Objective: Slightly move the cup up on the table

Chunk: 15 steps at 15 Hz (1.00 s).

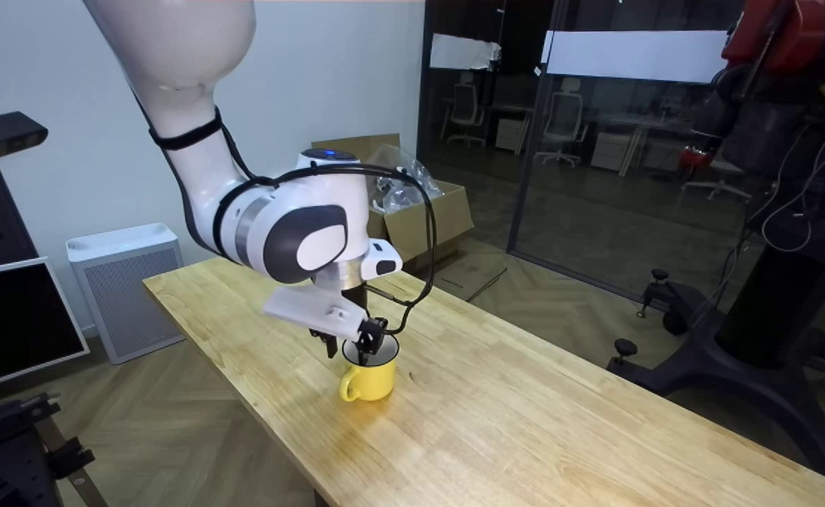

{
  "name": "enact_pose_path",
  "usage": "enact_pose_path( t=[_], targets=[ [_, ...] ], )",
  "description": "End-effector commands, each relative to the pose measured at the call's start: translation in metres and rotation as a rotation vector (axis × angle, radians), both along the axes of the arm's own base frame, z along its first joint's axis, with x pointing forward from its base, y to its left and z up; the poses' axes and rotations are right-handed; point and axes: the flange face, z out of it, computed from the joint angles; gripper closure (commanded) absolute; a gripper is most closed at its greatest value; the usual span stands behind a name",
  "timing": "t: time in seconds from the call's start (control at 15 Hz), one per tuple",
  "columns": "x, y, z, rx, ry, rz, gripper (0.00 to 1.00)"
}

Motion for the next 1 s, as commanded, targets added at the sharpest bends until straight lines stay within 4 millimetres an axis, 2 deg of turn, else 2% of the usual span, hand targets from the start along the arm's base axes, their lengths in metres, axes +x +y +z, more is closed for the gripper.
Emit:
enact_pose_path(
  t=[0.0, 0.27, 0.33, 0.47, 0.53, 0.6, 0.87, 0.93],
  targets=[
    [0.0100, -0.0006, 0.0048, 0.009, 0.003, 0.028, 0.69],
    [0.0130, 0.0004, 0.0074, 0.002, 0.011, 0.048, 0.95],
    [0.0132, 0.0008, 0.0076, 0.003, 0.015, 0.049, 0.99],
    [0.0147, -0.0010, 0.0086, -0.002, 0.024, 0.053, 1.00],
    [0.0108, 0.0023, 0.0062, -0.001, 0.009, 0.049, 0.97],
    [0.0110, 0.0023, 0.0062, -0.001, 0.011, 0.050, 0.89],
    [0.0110, 0.0023, 0.0062, -0.001, 0.010, 0.050, 0.89],
    [0.0110, 0.0024, 0.0062, -0.001, 0.010, 0.050, 0.97]
  ],
)
